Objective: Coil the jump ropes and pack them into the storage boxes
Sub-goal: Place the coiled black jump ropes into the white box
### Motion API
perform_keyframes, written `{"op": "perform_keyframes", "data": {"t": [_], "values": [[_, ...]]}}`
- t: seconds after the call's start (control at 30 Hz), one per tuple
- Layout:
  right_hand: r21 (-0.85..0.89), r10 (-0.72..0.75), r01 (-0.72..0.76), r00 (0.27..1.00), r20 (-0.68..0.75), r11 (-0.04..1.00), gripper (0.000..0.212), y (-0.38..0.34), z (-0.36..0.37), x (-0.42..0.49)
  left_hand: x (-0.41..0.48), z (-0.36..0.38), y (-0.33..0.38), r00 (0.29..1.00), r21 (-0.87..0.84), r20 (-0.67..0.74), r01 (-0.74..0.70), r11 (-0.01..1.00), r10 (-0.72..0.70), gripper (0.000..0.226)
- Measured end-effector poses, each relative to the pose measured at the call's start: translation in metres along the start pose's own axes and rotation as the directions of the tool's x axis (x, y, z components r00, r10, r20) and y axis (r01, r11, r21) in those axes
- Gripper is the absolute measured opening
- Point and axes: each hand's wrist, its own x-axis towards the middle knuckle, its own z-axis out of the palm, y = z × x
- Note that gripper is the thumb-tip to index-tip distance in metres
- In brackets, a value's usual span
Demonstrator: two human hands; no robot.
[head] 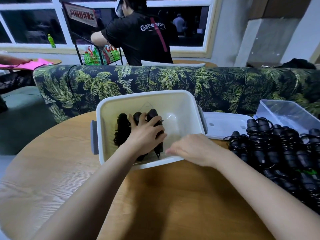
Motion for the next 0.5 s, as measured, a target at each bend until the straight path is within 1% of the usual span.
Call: {"op": "perform_keyframes", "data": {"t": [0.03, 0.07, 0.13, 0.17, 0.2, 0.27, 0.3, 0.33, 0.37, 0.5], "values": [[-0.063, -0.057, 0.057, 0.998, -0.003, 0.996, 0.087, 0.003, 0.007, -0.005, 0.001, 0.000, 0.002, 1.000, 0.029, 0.002, -0.001, 1.000, 0.001, 0.044], [-0.121, -0.093, 0.090, 0.995, -0.019, 0.989, 0.091, 0.007, 0.015, -0.008, 0.001, 0.000, 0.004, 1.000, 0.062, 0.005, -0.004, 0.998, 0.003, 0.047], [-0.241, -0.084, 0.069, 0.995, -0.052, 0.968, 0.098, 0.016, 0.029, -0.010, 0.003, -0.001, 0.007, 1.000, 0.095, 0.008, -0.003, 0.996, 0.002, 0.052], [-0.267, -0.075, 0.049, 0.993, -0.088, 0.962, 0.100, 0.018, 0.033, -0.012, 0.004, -0.003, 0.008, 1.000, 0.096, 0.008, 0.005, 0.995, -0.005, 0.052], [-0.290, -0.087, 0.040, 0.985, -0.149, 0.956, 0.099, 0.021, 0.037, -0.014, 0.005, -0.004, 0.010, 1.000, 0.091, 0.005, 0.011, 0.996, -0.012, 0.051], [-0.340, -0.143, 0.040, 0.948, -0.283, 0.939, 0.086, 0.031, 0.044, -0.021, 0.007, -0.006, 0.018, 1.000, 0.070, 0.004, 0.005, 0.998, -0.005, 0.049], [-0.364, -0.157, 0.030, 0.933, -0.325, 0.931, 0.080, 0.037, 0.047, -0.026, 0.009, -0.007, 0.024, 1.000, 0.060, 0.011, -0.004, 0.998, 0.003, 0.048], [-0.369, -0.146, 0.011, 0.929, -0.339, 0.929, 0.077, 0.043, 0.048, -0.032, 0.011, -0.007, 0.031, 1.000, 0.050, 0.018, -0.015, 0.999, 0.015, 0.047], [-0.366, -0.114, -0.014, 0.939, -0.326, 0.931, 0.078, 0.049, 0.048, -0.039, 0.015, -0.007, 0.039, 0.999, 0.039, 0.020, -0.031, 0.999, 0.030, 0.046], [-0.337, 0.001, -0.100, 0.959, -0.283, 0.936, 0.099, 0.067, 0.046, -0.066, 0.028, -0.005, 0.071, 0.995, 0.019, 0.025, -0.094, 0.995, 0.093, 0.045]]}}
